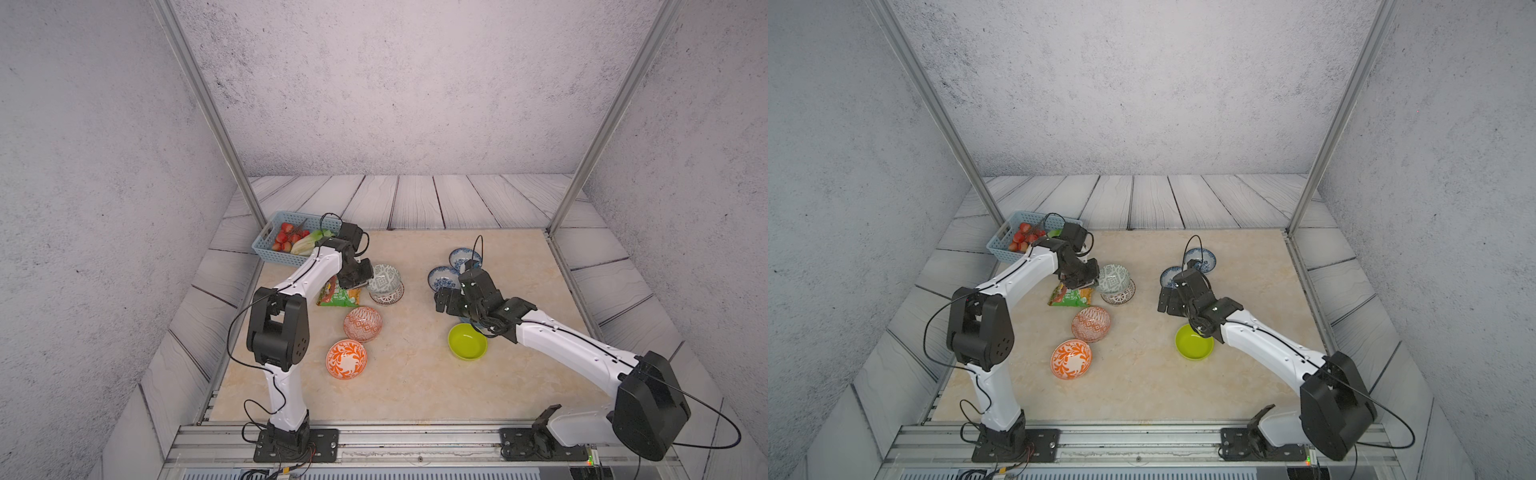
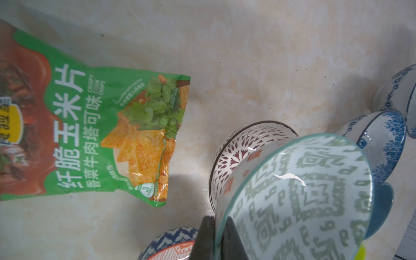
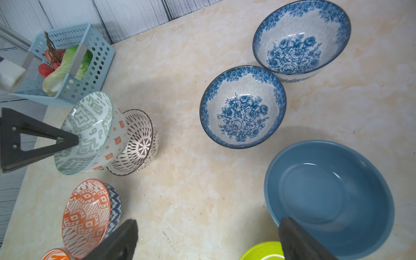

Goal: Stack the bowls
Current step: Place the bowl on the bowl.

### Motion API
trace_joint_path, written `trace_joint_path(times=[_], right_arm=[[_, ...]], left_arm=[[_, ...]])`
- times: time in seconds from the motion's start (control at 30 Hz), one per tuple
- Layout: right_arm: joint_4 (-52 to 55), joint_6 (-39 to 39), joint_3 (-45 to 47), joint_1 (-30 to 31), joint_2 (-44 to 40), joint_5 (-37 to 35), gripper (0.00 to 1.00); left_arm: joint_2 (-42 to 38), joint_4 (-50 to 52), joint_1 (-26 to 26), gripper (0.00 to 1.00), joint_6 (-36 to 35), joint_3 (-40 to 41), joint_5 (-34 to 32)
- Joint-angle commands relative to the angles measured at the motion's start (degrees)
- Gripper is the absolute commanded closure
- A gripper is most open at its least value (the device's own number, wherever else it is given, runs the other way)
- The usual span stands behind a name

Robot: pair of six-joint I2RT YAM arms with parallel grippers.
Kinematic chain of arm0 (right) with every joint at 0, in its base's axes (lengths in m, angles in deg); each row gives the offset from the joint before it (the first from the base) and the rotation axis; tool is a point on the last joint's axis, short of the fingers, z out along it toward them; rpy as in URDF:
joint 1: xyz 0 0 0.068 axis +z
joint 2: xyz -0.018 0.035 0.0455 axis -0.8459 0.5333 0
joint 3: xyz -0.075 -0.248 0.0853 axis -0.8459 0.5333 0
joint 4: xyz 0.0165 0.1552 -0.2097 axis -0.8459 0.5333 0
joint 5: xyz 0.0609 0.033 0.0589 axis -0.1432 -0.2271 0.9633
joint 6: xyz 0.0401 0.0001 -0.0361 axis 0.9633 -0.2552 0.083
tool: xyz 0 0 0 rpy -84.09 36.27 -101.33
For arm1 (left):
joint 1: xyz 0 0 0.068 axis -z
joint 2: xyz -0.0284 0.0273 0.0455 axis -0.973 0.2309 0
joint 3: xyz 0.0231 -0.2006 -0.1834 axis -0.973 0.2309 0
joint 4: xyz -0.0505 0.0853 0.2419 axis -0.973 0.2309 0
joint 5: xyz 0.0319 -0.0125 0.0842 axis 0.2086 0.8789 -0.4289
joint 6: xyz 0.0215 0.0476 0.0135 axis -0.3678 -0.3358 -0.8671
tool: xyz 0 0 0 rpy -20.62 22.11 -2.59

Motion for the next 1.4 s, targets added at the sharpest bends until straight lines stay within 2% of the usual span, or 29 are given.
trace_joint_path(times=[0.0, 0.77, 1.37], right_arm=[[0.01, -0.14, 0.36, 0.29, -0.61, 0.27, 0.01], [0.18, -0.05, 0.17, 0.36, -0.17, 0.27, 0.01], [0.27, 0.38, 0.18, 0.35, 0.09, 0.36, 0.01]], left_arm=[[-0.75, -2.97, 0.37, 1.0, 0.75, 0.5, 1.3], [-1.15, -4.85, 1.62, 1.0, 0.42, 4.63, -1.26], [-0.4, -6.64, 2.2, 1.0, 0.51, 4.61, -2.6]])
